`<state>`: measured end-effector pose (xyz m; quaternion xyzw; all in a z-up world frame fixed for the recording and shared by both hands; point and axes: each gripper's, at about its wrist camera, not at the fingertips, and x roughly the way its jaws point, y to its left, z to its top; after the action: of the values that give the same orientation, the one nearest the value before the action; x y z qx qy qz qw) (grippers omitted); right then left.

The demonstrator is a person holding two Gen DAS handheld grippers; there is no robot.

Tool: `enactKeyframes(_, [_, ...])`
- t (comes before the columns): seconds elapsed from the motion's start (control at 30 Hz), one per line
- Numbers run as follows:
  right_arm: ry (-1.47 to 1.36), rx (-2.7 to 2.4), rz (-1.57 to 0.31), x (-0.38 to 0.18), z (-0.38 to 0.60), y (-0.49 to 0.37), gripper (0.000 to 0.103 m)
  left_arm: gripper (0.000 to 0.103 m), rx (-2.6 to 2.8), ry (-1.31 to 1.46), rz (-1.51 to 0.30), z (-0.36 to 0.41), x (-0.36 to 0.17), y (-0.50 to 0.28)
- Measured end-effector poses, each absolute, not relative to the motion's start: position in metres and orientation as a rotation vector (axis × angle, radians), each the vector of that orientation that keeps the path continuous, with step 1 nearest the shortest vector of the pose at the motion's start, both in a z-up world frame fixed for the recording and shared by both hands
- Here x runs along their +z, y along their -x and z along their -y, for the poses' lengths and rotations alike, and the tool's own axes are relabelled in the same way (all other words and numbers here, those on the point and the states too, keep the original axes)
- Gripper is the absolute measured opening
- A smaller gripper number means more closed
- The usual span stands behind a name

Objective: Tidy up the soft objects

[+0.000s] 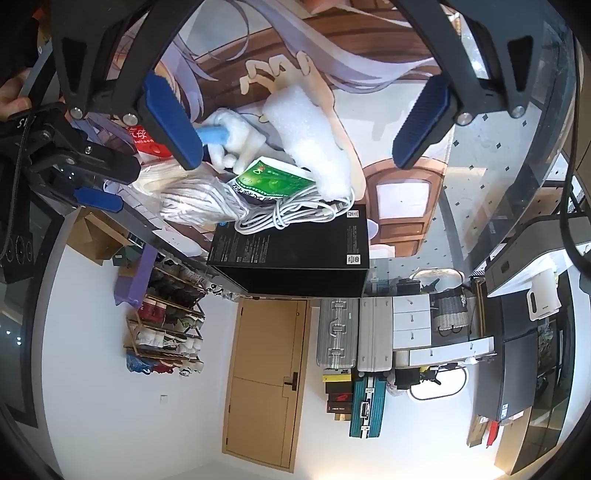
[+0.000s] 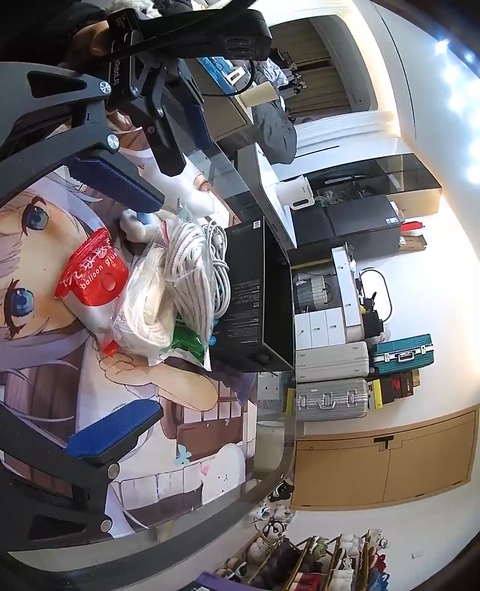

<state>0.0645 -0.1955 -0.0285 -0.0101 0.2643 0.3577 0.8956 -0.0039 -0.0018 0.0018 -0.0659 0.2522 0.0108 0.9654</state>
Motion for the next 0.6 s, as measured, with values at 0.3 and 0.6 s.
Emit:
enactKeyframes(0.3, [0.022, 0.738, -0.549, -0.0272, 0.1956, -0.0633, 0.103, 0.103, 0.021, 0.122, -0.513, 0.0021, 0.0049, 0.0039])
enactKeyframes(0.6, [0.021, 0.737, -0.551, -0.0273, 0.196, -0.0645, 0.103, 0.103, 0.021, 0.125, -0.509, 0.0029, 0.0023, 0.0026])
